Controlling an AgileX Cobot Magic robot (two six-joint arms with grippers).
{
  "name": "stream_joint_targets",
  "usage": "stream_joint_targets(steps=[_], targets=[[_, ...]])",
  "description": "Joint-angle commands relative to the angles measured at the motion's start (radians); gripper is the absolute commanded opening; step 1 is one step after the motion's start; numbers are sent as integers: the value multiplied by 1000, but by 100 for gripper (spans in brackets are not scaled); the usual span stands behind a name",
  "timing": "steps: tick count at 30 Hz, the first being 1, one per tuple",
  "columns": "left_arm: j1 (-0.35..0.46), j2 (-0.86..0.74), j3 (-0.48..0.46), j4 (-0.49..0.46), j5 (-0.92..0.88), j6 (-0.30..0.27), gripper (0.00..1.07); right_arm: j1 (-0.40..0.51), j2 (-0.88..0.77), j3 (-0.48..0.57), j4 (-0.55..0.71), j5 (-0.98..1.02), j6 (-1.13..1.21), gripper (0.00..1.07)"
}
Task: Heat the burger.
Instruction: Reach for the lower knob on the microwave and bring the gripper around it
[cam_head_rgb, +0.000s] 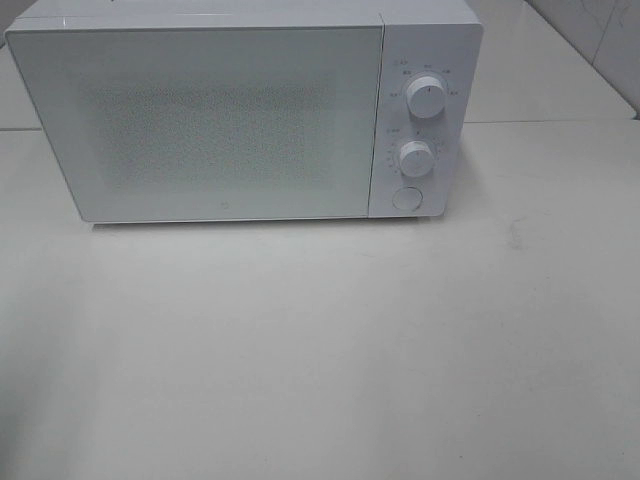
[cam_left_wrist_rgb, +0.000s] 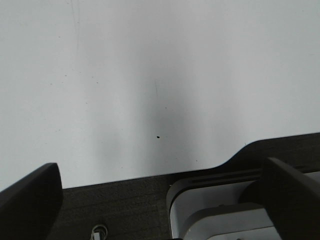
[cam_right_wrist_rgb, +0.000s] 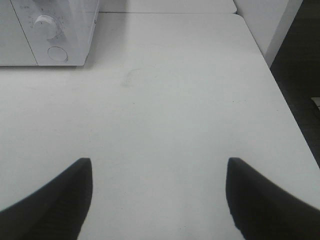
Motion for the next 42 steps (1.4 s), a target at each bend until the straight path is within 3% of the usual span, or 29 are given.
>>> stream_joint_targets(steps=[1,16,24,29,42], targets=[[2,-33,6,13,3,-11,100,-5,-26,1,3,-5,-5,71],[1,-357,6,-5,2,-14,100,-5,-26,1,3,-5,-5,71],[115,-645,6,-6,0,-14,100,-5,-26,1,3,-5,-5,71],[118,-744,6,-9,0,-14,100,-5,-26,1,3,-5,-5,71],[118,-748,7,-14,0,-14,100,-5,-26,1,3,-5,-5,71]])
